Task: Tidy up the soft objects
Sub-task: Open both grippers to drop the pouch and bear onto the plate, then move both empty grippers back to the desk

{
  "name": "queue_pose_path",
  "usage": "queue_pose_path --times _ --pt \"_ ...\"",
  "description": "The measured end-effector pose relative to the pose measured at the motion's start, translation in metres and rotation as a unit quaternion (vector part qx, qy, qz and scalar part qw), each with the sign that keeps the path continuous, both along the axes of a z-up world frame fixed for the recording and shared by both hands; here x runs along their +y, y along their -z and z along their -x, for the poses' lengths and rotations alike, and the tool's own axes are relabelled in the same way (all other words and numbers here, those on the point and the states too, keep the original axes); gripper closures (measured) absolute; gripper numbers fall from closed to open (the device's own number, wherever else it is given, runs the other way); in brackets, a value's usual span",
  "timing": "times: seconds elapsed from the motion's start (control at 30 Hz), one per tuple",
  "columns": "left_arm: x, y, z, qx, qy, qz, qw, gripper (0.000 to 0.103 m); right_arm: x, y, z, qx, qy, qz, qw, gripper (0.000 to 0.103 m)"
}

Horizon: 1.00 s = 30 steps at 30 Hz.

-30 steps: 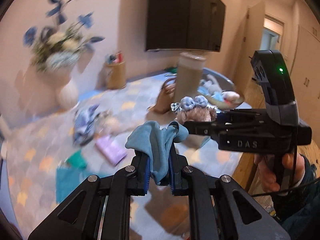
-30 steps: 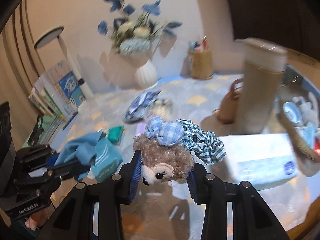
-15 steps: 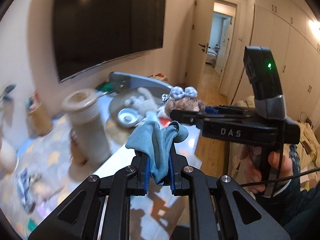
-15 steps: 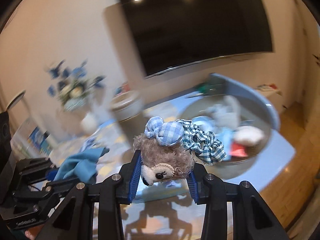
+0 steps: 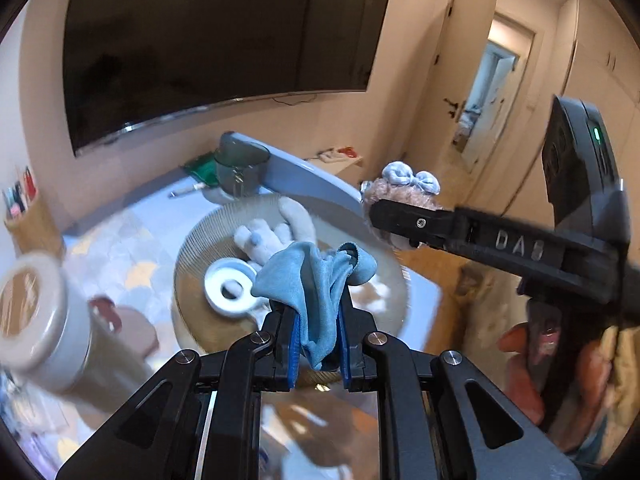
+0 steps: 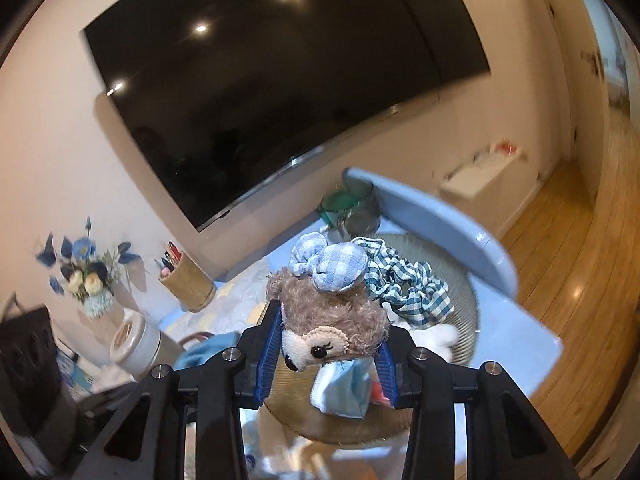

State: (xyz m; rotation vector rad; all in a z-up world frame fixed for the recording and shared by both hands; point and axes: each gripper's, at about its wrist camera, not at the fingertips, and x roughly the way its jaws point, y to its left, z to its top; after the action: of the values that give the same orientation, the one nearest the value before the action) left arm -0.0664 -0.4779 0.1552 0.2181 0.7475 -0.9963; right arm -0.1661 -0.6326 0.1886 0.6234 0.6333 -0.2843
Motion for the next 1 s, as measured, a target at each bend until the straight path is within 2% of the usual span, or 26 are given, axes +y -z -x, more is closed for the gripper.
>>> queue_pose_path --times 0.07,0.1,0.13,0.17,0.2,0.33,0.5,0.57,0.7,0.8,0.87,0.9,0.97,1.0 --pt "-0.015 0.009 -0.007 -0.009 0.004 -0.021 0.9997 0.082 -0.013 0.009 -0.010 0.004 0.001 -0.034 0.999 0.061" --pt "-0.019 0.013 -0.009 -0.007 0.006 -0.028 0.9996 0.070 -0.020 0.013 -0.017 0.007 -0.001 -0.045 0.999 0.054" --pt "-0.022 0.017 -0.011 -0.007 0.004 -0.037 0.9993 0.065 -0.026 0.018 -0.021 0.012 -0.002 -0.051 0.999 0.047" --pt "-0.023 0.022 -0.013 -0.005 0.000 -0.048 0.9988 0.065 -0.031 0.023 -0.025 0.018 0.001 -0.055 0.998 0.037" --pt "-0.022 0.024 -0.013 -0.001 0.000 -0.052 0.9986 0.065 -0.033 0.026 -0.026 0.020 0.000 -0.060 0.998 0.034" --pt "-0.017 0.029 0.000 0.010 0.023 -0.055 0.9982 0.065 -0.034 0.036 -0.016 0.015 -0.009 -0.095 0.995 0.034" --pt "0.003 0.017 0.030 -0.017 0.047 -0.049 0.9975 0.065 -0.026 0.032 0.006 0.007 -0.012 -0.098 0.995 0.034" --pt "0.022 0.007 0.042 -0.026 0.050 -0.040 0.9976 0.065 -0.017 0.026 0.014 0.008 -0.019 -0.089 0.996 0.034" --pt "0.070 -0.010 0.060 -0.018 0.062 -0.027 0.9976 0.065 0.011 0.010 0.035 -0.007 -0.036 -0.068 0.997 0.034" --pt "0.116 -0.015 0.070 -0.023 0.043 -0.030 0.9984 0.065 0.041 0.003 0.050 -0.020 -0.063 -0.069 0.995 0.034" --pt "0.154 -0.017 0.070 -0.019 0.013 -0.025 0.9994 0.065 0.065 0.000 0.054 -0.016 -0.084 -0.058 0.995 0.034" --pt "0.172 -0.017 0.068 -0.014 -0.001 -0.020 0.9997 0.062 0.084 -0.003 0.055 -0.011 -0.103 -0.046 0.994 0.033" --pt "0.217 -0.019 0.061 -0.008 -0.044 -0.012 0.9989 0.033 0.110 -0.005 0.055 -0.008 -0.128 -0.029 0.991 0.033" --pt "0.237 -0.020 0.057 -0.010 -0.068 -0.010 0.9976 0.013 0.129 -0.007 0.053 -0.005 -0.146 -0.017 0.989 0.033"
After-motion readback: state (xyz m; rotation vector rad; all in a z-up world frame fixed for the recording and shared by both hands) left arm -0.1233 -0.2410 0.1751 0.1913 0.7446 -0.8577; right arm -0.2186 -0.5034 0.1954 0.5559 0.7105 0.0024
